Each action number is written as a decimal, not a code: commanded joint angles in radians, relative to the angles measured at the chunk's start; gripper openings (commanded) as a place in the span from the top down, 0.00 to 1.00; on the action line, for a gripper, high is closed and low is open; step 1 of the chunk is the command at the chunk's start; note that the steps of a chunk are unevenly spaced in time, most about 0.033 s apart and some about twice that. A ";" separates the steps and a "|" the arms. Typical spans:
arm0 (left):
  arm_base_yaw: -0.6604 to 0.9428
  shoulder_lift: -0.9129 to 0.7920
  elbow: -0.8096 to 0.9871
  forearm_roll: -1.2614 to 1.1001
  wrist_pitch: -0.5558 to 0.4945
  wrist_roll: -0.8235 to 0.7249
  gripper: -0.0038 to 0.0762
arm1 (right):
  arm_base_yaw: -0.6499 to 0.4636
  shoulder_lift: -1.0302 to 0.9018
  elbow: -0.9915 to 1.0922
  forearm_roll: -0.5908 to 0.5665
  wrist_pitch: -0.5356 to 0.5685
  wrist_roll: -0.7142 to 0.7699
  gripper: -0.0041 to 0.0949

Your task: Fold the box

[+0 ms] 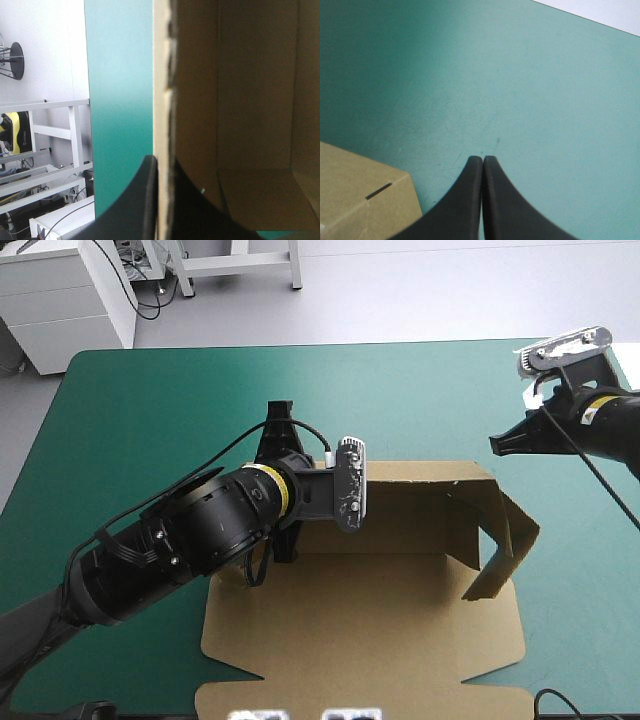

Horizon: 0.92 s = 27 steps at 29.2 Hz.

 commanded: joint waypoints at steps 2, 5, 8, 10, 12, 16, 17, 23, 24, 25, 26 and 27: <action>-0.010 -0.026 -0.040 0.051 0.007 -0.013 0.96 | -0.006 -0.025 -0.032 -0.019 -0.074 0.007 0.98; -0.010 -0.001 -0.032 0.071 0.003 -0.015 0.96 | -0.006 -0.025 -0.032 -0.019 -0.074 0.008 0.98; -0.010 0.032 -0.025 0.114 0.003 -0.024 0.96 | -0.006 -0.025 -0.032 -0.019 -0.074 0.010 0.98; -0.010 0.053 -0.016 0.145 0.001 -0.036 0.96 | -0.006 -0.025 -0.032 -0.019 -0.072 0.012 0.98; -0.010 0.064 0.006 0.166 -0.014 -0.052 0.96 | -0.006 -0.025 -0.032 -0.017 -0.069 0.012 0.98; 0.019 0.070 0.074 0.177 -0.047 -0.071 0.96 | -0.006 -0.025 -0.032 -0.003 -0.067 0.014 0.98; 0.038 0.070 0.097 0.177 -0.065 -0.080 0.96 | -0.006 -0.025 -0.032 0.001 -0.067 0.014 0.98; 0.101 0.070 0.188 0.189 -0.190 -0.129 0.96 | -0.006 -0.025 -0.032 0.032 -0.074 0.010 0.98; 0.101 0.070 0.197 0.196 -0.209 -0.129 0.96 | -0.006 -0.025 -0.032 0.032 -0.079 0.010 0.98; 0.101 0.070 0.204 0.199 -0.223 -0.129 0.96 | -0.006 -0.023 -0.032 0.032 -0.081 0.010 0.98; 0.101 0.070 0.212 0.205 -0.238 -0.129 0.96 | -0.006 -0.023 -0.032 0.032 -0.083 0.010 0.98; 0.101 0.070 0.218 0.212 -0.247 -0.129 0.96 | -0.006 -0.023 -0.032 0.032 -0.083 0.010 0.98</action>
